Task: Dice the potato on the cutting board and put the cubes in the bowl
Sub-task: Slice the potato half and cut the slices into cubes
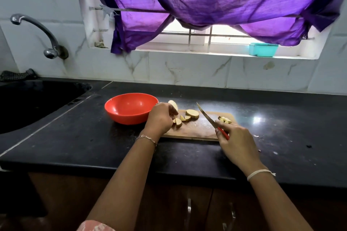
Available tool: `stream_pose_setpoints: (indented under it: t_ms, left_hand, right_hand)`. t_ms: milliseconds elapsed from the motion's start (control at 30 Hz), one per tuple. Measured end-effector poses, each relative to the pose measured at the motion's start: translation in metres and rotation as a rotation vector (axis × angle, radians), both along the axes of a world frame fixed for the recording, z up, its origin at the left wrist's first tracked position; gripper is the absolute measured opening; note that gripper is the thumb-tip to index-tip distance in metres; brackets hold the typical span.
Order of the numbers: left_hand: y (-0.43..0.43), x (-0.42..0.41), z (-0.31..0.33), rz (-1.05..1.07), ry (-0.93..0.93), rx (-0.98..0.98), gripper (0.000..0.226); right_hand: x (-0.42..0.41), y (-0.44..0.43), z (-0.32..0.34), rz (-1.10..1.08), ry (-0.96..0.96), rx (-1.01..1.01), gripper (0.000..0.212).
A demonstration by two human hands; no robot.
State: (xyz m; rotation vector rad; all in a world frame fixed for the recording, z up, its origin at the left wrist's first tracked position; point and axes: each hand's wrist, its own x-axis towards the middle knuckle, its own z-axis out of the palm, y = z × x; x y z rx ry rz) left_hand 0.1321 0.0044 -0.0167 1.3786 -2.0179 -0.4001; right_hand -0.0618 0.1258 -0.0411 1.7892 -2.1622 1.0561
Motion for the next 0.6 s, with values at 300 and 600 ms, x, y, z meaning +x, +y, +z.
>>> stream_pose_setpoints:
  t_ms: [300,600]
  left_hand:
    - [-0.005,-0.008,-0.007,-0.059,-0.331,0.021,0.042]
    - [0.001,-0.011,-0.001,-0.141,-0.194,0.012,0.045]
  right_hand:
    - [0.001,0.004,-0.002,-0.031,-0.029,-0.031,0.031]
    - [-0.004,0.005,-0.001,-0.043,-0.087,-0.016,0.029]
